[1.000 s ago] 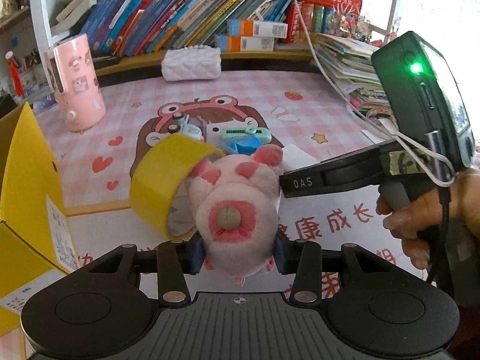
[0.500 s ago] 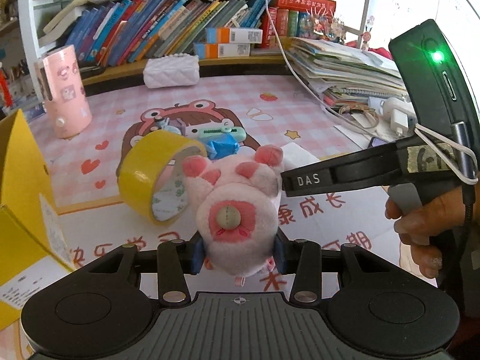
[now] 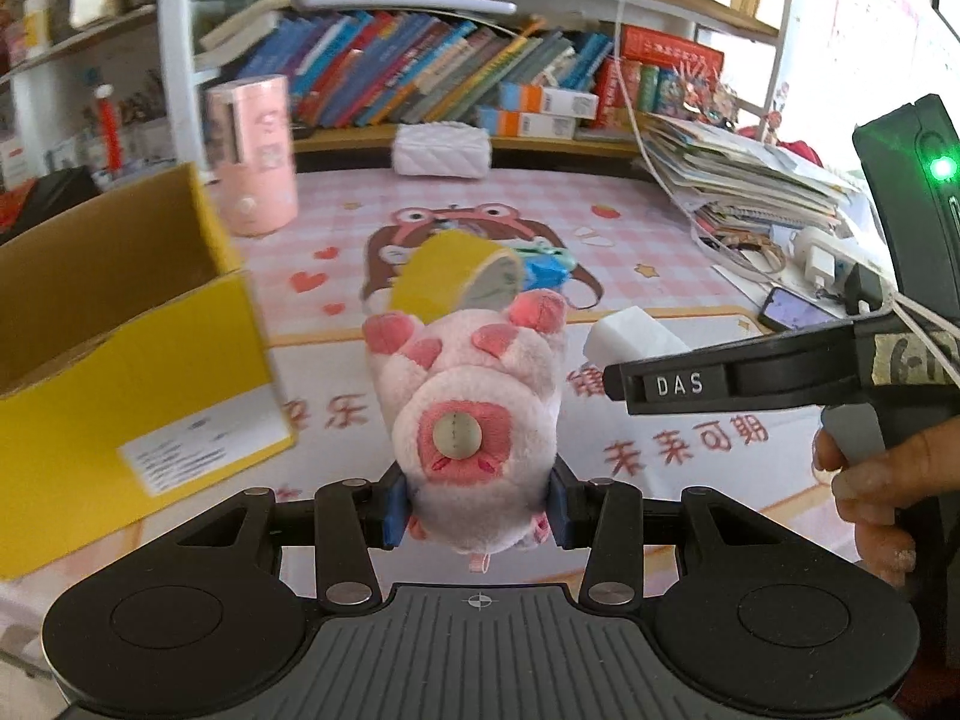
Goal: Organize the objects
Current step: 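Carry the pig plush in the left tool while the right tool carries the charger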
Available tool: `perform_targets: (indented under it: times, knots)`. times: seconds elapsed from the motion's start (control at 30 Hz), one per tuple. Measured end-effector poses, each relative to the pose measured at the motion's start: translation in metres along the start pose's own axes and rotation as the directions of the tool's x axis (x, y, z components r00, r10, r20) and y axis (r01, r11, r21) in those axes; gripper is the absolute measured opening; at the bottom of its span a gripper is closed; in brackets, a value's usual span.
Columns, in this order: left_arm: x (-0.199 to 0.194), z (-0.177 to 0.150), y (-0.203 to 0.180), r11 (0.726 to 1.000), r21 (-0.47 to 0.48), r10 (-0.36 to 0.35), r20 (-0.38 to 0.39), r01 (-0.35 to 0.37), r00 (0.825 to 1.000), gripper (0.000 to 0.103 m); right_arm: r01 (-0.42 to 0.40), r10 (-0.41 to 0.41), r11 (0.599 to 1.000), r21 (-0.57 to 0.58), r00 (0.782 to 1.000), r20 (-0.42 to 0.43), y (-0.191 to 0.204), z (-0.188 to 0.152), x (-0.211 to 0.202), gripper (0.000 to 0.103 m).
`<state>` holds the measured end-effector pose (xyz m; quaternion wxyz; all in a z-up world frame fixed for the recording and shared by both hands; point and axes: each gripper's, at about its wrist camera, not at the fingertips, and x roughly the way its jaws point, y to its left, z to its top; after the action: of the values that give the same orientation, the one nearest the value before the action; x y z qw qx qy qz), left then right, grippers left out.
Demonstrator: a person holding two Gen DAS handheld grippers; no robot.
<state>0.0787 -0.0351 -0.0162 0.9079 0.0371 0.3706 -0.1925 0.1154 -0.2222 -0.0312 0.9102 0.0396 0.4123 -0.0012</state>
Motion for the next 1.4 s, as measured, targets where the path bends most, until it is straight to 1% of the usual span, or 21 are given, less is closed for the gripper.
perform_targets:
  times: [0.23,0.4,0.47,0.6,0.93,1.13,1.4]
  knots:
    - [-0.030,-0.024,0.025,0.999,-0.041,0.031,0.003,-0.031,1.000,0.042,-0.039,0.039,0.998,-0.043,0.999,0.003,0.046,-0.020,-0.019,0.045]
    - [-0.039,-0.037,0.041,0.994,-0.104,0.039,-0.015,-0.040,0.999,0.042,-0.052,0.052,0.997,-0.064,0.999,-0.003,0.067,-0.036,-0.029,0.045]
    - [-0.043,-0.039,0.042,0.993,-0.110,0.038,-0.009,-0.039,0.999,0.042,-0.051,0.051,0.996,-0.071,0.999,0.002,0.070,-0.039,-0.034,0.045]
    - [-0.048,-0.042,0.038,0.995,-0.093,0.030,0.010,-0.029,0.999,0.042,-0.045,0.046,0.997,-0.070,0.999,0.013,0.070,-0.044,-0.042,0.045]
    - [-0.060,-0.048,0.040,0.993,-0.104,0.056,0.022,-0.054,0.998,0.042,-0.059,0.061,0.996,-0.074,0.998,0.022,0.073,-0.050,-0.052,0.045]
    - [-0.077,-0.057,0.054,0.981,-0.157,0.119,0.030,-0.113,0.992,0.042,-0.102,0.104,0.989,-0.107,0.994,0.015,0.090,-0.054,-0.055,0.045]
    - [-0.106,-0.074,0.076,0.959,-0.215,0.198,0.040,-0.185,0.979,0.042,-0.163,0.168,0.973,-0.162,0.986,0.020,0.123,-0.059,-0.064,0.045]
